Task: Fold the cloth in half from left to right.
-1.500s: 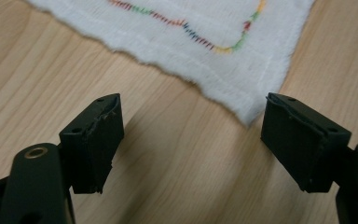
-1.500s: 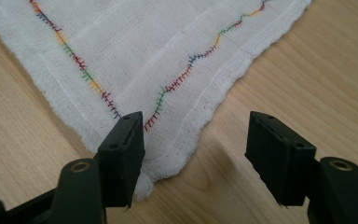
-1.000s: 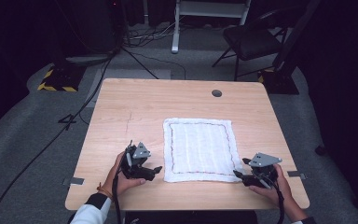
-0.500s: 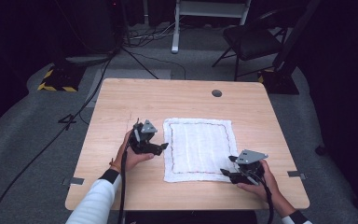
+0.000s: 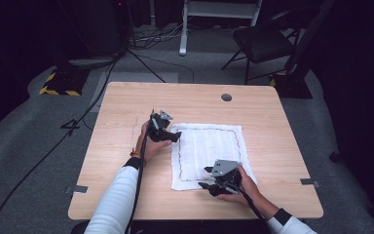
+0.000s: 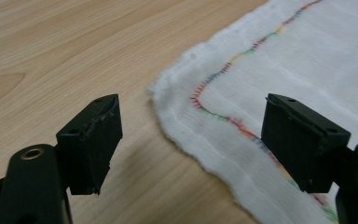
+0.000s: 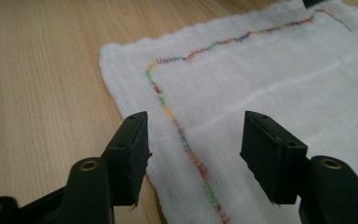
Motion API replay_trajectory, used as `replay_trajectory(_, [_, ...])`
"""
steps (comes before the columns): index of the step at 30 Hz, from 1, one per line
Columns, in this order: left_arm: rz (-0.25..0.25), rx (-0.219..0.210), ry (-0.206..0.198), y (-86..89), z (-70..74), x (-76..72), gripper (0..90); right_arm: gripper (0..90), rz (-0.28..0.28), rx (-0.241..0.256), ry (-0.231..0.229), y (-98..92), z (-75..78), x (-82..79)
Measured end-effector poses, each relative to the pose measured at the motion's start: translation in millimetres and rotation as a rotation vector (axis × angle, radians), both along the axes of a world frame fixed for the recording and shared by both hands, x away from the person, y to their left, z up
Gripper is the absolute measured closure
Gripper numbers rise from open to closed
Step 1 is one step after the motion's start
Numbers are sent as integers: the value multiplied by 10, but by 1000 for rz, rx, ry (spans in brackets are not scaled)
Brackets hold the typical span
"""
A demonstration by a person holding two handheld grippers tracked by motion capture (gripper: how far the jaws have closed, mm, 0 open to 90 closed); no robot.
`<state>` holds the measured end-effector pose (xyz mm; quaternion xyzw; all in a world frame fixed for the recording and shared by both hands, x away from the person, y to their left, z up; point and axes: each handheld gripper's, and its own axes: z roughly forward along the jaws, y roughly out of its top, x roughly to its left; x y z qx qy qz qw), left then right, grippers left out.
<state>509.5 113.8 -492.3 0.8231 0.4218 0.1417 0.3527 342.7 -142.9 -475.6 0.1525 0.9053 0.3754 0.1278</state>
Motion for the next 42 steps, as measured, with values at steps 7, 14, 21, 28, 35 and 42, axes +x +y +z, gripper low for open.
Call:
replay_trajectory(7, [22,40,26,-19,-62,143,185,430,87,4,1,338,-24,0])
replay_trajectory(14, [-48,33,5,-12,-57,126,304,406,166,-22,31,652,-140,8])
replay_trajectory(21, [-96,3,32,12,-21,93,736,575,116,-35,48,811,-172,94])
replay_trajectory(28, [-103,-47,50,108,-44,76,823,822,60,-36,40,816,-169,136])
replay_trajectory(35, [-89,-34,36,155,-38,15,840,849,62,-43,26,857,-162,92])
replay_trajectory(42, [-92,-38,12,244,61,-69,844,852,90,-43,2,886,-124,8])
